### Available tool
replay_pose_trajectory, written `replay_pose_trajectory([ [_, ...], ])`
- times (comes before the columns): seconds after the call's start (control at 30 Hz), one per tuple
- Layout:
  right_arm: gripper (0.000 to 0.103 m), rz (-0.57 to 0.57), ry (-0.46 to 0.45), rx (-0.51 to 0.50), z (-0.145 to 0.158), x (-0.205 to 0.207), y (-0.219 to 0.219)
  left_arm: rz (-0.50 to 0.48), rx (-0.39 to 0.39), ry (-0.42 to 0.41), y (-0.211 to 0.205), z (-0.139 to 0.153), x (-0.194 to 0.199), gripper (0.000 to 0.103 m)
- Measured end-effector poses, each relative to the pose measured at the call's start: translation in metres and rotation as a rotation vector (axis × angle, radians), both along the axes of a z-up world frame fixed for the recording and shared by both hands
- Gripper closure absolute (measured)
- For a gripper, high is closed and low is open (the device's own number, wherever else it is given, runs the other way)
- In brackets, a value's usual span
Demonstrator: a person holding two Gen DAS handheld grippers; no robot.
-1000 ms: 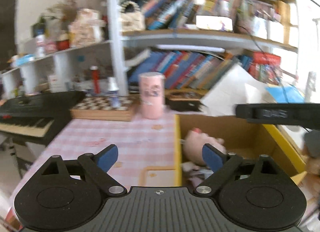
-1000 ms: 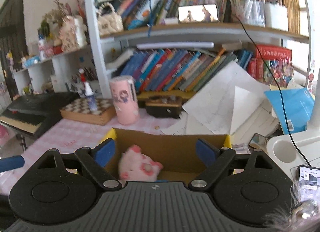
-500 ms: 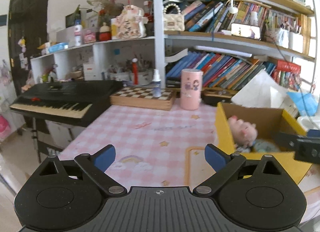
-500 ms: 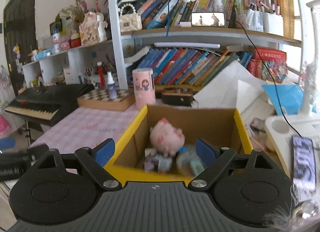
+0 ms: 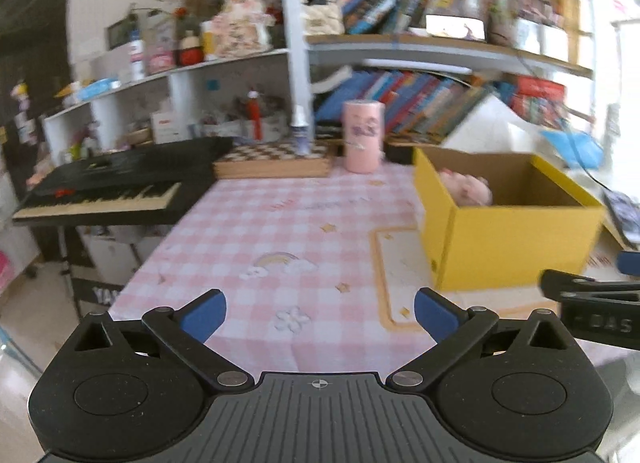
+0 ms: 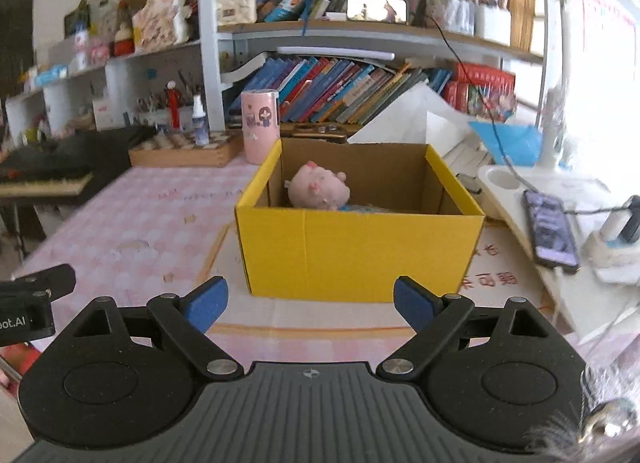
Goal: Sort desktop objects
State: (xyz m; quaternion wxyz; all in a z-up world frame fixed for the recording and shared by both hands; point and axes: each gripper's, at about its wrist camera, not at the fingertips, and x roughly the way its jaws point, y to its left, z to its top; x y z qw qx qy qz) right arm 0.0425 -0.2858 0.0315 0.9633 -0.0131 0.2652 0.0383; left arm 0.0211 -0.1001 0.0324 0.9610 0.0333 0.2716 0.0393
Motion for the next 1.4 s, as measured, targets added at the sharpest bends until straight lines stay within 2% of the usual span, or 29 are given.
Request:
replay_pose_trajectory([
  [0.27, 0.009, -0.055, 0.054, 0.053, -0.011, -0.030, 0.006, -0.012, -0.030, 0.058, 0.014, -0.010, -0.013, 0.001],
  [0.63, 0.008, -0.053, 0.101, 0.040, -0.020, -0.048, 0.022, 0.001, -0.015, 0.123, 0.022, -0.022, -0.018, 0.001],
  [1.07, 0.000, -0.023, 0.140, 0.042, -0.023, -0.050, 0.027, -0.005, -0.022, 0.123, 0.023, -0.020, -0.029, 0.001],
  [1.4, 0.000, -0.015, 0.154, 0.038, -0.026, -0.051, 0.026, 0.006, -0.032, 0.127, 0.025, -0.021, -0.033, 0.001],
])
